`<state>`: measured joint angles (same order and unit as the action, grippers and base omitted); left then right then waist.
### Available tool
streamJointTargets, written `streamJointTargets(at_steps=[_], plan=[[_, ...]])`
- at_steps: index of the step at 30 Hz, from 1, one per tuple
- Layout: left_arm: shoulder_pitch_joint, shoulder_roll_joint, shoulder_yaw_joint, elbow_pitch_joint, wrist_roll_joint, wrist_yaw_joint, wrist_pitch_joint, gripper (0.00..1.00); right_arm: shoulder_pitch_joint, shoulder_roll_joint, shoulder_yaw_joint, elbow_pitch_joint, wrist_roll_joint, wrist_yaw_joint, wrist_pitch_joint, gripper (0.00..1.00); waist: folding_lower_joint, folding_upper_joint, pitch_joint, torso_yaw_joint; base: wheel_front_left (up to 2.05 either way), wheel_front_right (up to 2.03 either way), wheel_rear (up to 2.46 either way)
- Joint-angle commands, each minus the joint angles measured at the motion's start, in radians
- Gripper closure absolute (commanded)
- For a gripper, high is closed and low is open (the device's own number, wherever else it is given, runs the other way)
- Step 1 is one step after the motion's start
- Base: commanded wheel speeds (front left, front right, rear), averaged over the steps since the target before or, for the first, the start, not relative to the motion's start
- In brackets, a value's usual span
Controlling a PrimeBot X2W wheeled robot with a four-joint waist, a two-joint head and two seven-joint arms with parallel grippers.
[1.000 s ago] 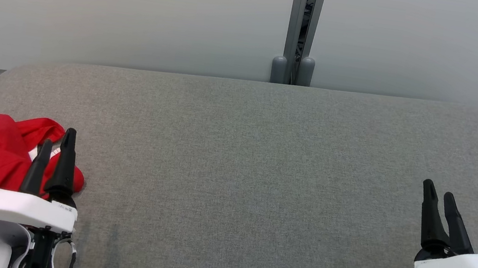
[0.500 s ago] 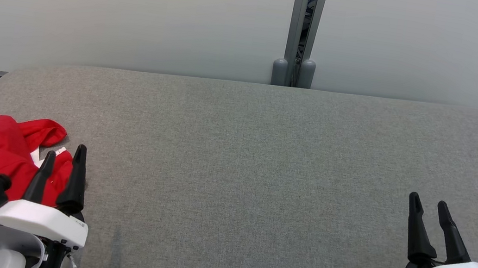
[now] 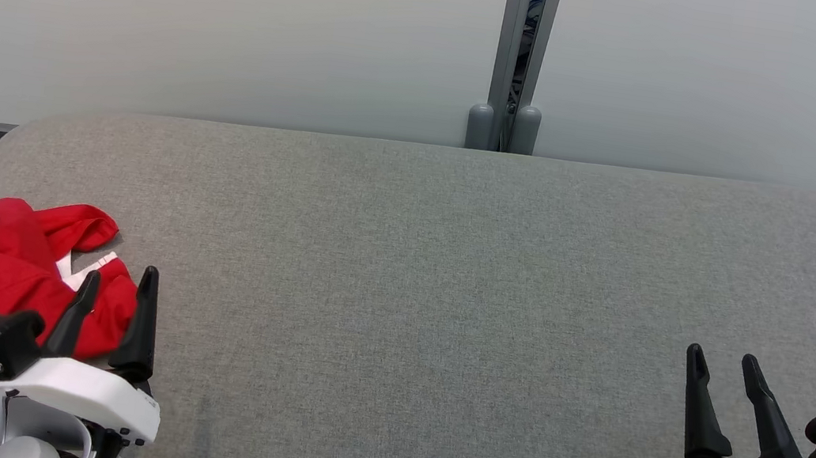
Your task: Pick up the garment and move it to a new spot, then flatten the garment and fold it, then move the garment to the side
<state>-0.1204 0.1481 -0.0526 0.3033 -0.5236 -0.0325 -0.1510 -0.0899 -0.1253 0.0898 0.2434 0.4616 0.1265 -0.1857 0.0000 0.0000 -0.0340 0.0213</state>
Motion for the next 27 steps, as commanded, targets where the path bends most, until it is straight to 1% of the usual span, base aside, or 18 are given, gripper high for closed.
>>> streamJointTargets(at_steps=[1, 17, 27], plan=[[-0.006, 0.01, -0.004, -0.001, 0.027, 0.007, -0.01, 0.0, 0.002, -0.004, -0.002, -0.003, -0.028, 0.005, -0.009, 0.0, 0.0, 0.0, -0.001, 0.001, 0.0, 0.0, 0.0], [-0.026, 0.012, -0.042, 0.056, 0.148, 0.011, -0.043, 0.0, 0.014, 0.003, -0.015, 0.015, -0.152, 0.006, -0.012, 0.0, 0.0, 0.0, -0.009, 0.006, 0.0, 0.0, 0.0], [-0.028, 0.003, -0.046, 0.074, 0.18, 0.019, -0.043, 0.0, 0.024, 0.011, -0.026, 0.023, -0.195, 0.006, -0.018, 0.0, 0.0, 0.0, -0.013, 0.008, 0.0, 0.0, 0.0]])
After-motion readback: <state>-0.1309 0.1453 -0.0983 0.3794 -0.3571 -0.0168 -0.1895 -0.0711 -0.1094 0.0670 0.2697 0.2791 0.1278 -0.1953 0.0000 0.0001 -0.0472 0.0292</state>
